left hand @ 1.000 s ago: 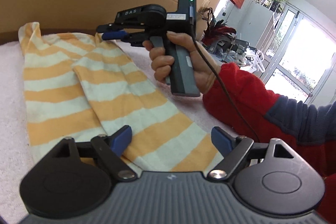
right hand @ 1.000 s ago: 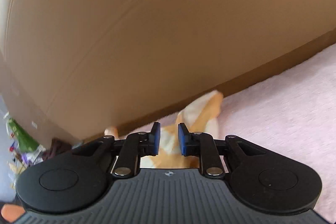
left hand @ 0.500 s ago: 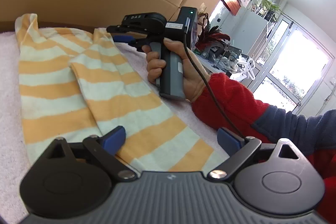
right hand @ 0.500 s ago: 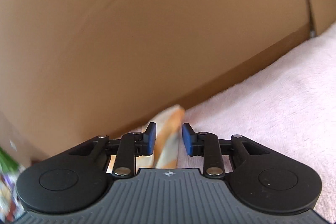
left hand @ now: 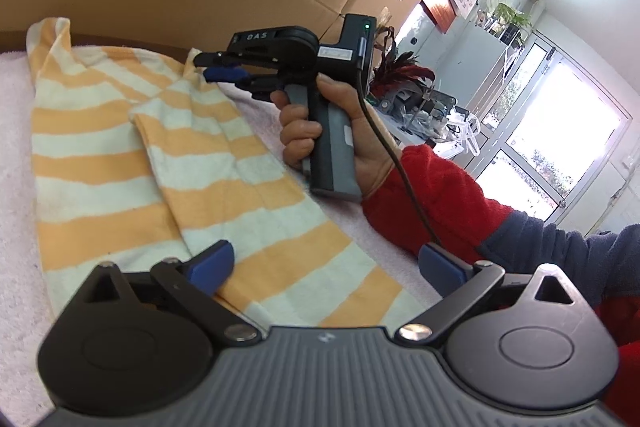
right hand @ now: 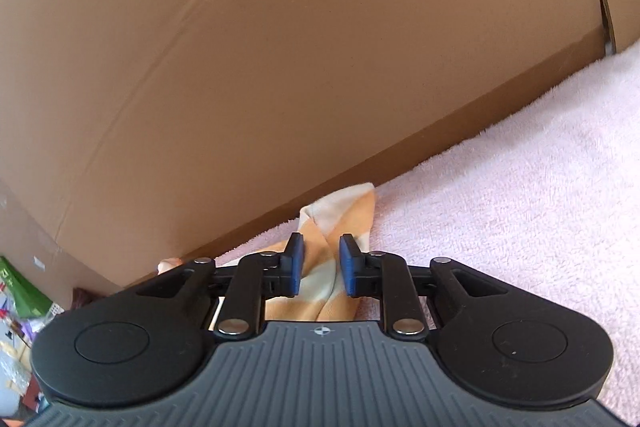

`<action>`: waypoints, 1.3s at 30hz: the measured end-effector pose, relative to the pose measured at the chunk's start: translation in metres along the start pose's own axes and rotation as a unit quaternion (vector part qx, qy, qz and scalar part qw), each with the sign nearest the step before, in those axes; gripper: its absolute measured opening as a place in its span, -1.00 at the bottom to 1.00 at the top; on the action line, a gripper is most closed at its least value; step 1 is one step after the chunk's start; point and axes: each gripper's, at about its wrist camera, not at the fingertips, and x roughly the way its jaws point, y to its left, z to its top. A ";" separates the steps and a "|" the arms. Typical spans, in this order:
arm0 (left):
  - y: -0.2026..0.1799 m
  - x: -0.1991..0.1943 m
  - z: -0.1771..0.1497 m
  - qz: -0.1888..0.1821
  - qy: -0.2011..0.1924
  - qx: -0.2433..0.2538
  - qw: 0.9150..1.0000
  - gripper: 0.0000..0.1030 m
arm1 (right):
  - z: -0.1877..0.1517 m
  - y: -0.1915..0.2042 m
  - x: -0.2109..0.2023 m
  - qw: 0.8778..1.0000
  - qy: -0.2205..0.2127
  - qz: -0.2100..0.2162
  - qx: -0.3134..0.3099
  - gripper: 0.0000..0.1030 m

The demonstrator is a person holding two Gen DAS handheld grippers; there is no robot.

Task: Fold clothes

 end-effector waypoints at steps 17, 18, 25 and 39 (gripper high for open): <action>0.000 0.002 0.000 -0.007 0.002 -0.004 1.000 0.98 | -0.035 0.056 0.003 0.972 0.133 0.148 -0.125 -0.40; 0.000 0.002 0.000 -0.007 0.002 -0.004 1.000 0.98 | -0.027 0.052 0.007 0.970 0.131 0.172 -0.115 -0.32; 0.001 0.001 0.001 -0.005 0.002 -0.002 1.000 0.98 | -0.030 0.068 0.045 0.949 0.180 0.219 -0.136 -0.34; 0.000 0.000 0.001 -0.008 0.003 -0.002 1.000 0.98 | -0.013 0.137 0.153 0.964 0.176 0.079 -0.185 -0.41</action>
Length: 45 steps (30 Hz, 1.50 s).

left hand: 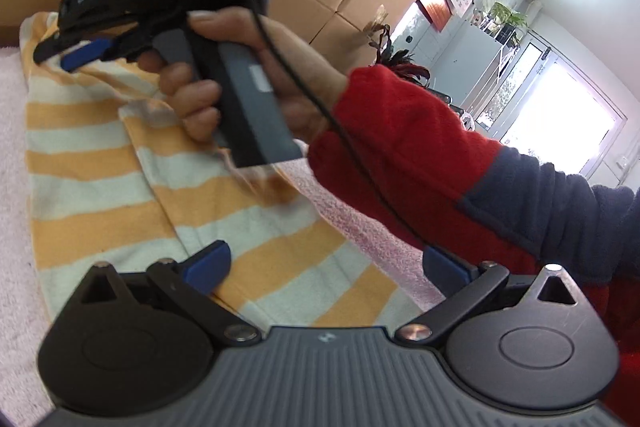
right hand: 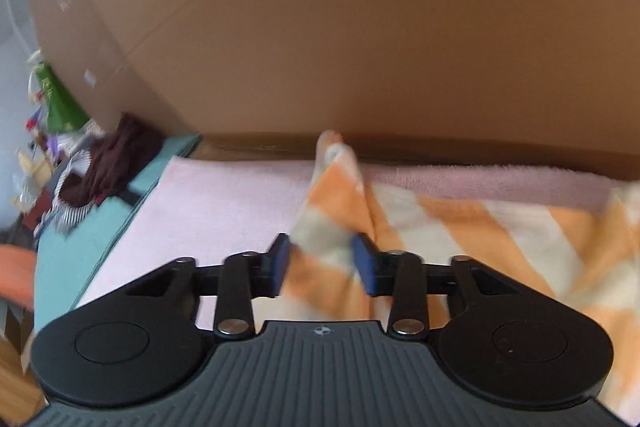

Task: Fold clothes

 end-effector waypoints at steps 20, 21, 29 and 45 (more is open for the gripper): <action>0.000 0.001 -0.001 0.001 0.001 0.003 1.000 0.98 | -0.165 -0.015 -0.199 0.988 -0.090 0.012 0.128 -0.16; 0.000 0.001 -0.001 0.002 0.001 0.004 1.000 0.98 | -0.172 -0.011 -0.199 0.987 -0.104 0.003 0.124 -0.24; -0.054 -0.040 -0.034 0.059 -0.065 0.057 0.995 0.93 | -0.191 0.012 -0.212 0.985 -0.138 0.008 0.105 -0.09; -0.120 -0.037 -0.113 0.134 -0.044 0.161 0.977 0.03 | -0.302 0.060 -0.253 0.975 -0.218 -0.035 -0.013 -0.99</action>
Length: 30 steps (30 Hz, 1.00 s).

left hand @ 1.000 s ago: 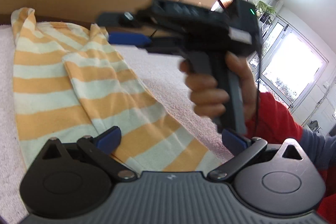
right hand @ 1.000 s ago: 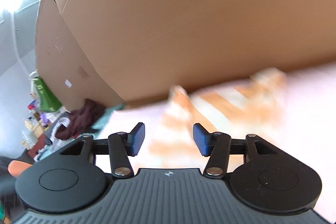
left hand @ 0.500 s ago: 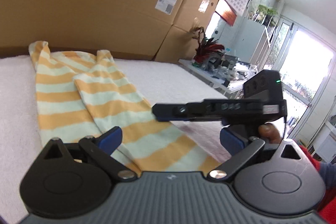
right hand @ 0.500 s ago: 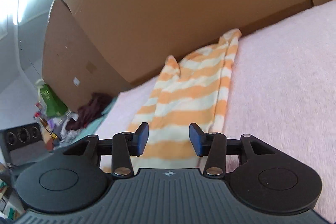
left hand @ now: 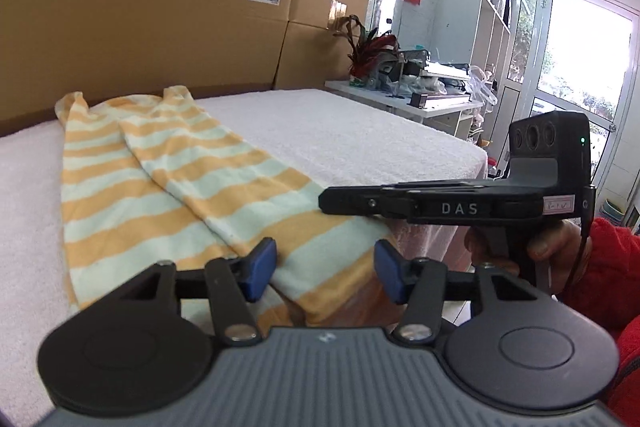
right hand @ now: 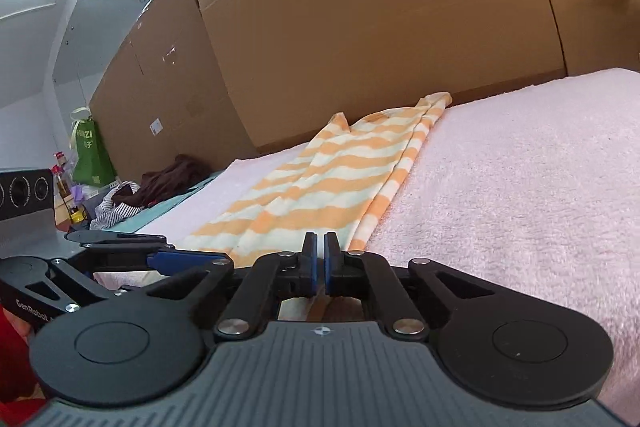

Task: Fold clothes

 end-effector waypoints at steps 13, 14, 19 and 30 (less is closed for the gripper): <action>-0.016 -0.001 -0.020 0.055 -0.023 0.055 0.997 0.52 | -0.008 0.017 0.000 1.000 0.006 0.013 -0.018 -0.94; -0.018 -0.002 -0.021 0.051 -0.024 0.053 0.997 0.52 | -0.008 0.016 -0.002 1.000 0.005 0.014 -0.013 -0.94; -0.024 -0.013 -0.026 0.027 -0.040 0.028 0.998 0.40 | -0.013 0.017 -0.015 1.000 -0.005 0.011 -0.022 -0.93; -0.041 -0.024 -0.044 0.035 -0.034 0.016 0.999 0.48 | -0.029 0.041 -0.017 0.998 0.028 0.048 -0.014 -0.76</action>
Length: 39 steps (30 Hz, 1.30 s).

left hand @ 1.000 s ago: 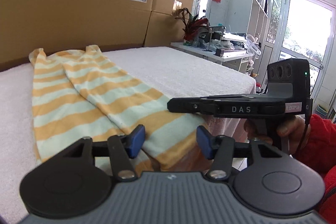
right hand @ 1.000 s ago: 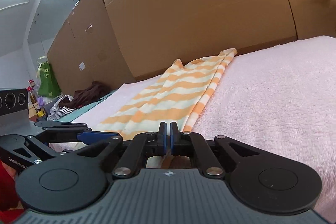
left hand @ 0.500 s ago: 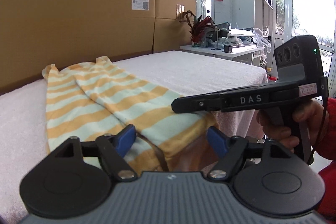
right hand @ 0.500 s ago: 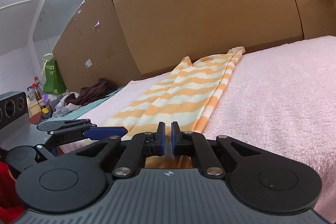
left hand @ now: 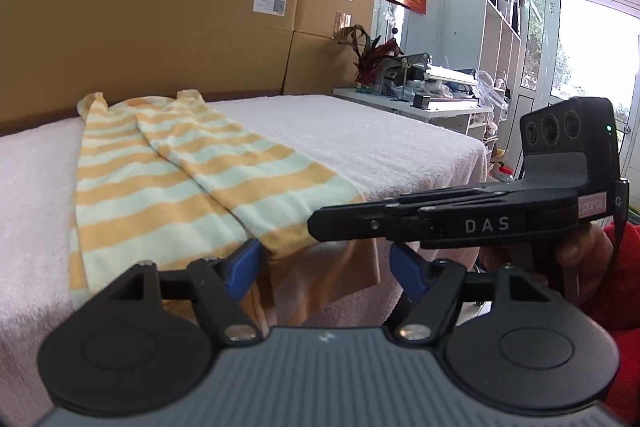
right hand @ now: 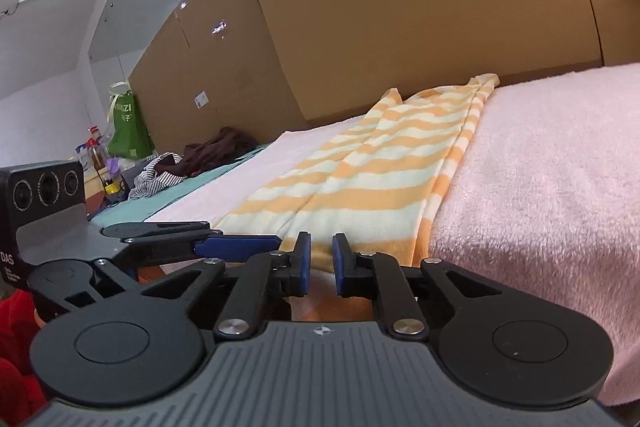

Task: Fold clothes

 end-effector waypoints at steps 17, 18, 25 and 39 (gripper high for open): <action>0.043 -0.061 -0.049 0.164 -0.050 -0.049 0.984 0.87 | -0.029 0.009 -0.064 0.990 0.005 -0.140 0.004 -0.31; 0.046 -0.058 -0.049 0.159 -0.044 -0.036 0.986 0.88 | -0.030 0.010 -0.066 0.990 0.006 -0.138 -0.008 -0.31; 0.050 -0.042 -0.040 0.077 -0.027 -0.022 0.996 0.68 | -0.024 -0.009 -0.052 0.995 0.011 -0.097 0.019 -0.31; 0.060 -0.058 -0.056 0.109 -0.010 -0.089 0.990 0.10 | -0.017 -0.010 -0.064 0.998 -0.017 -0.067 0.013 -0.27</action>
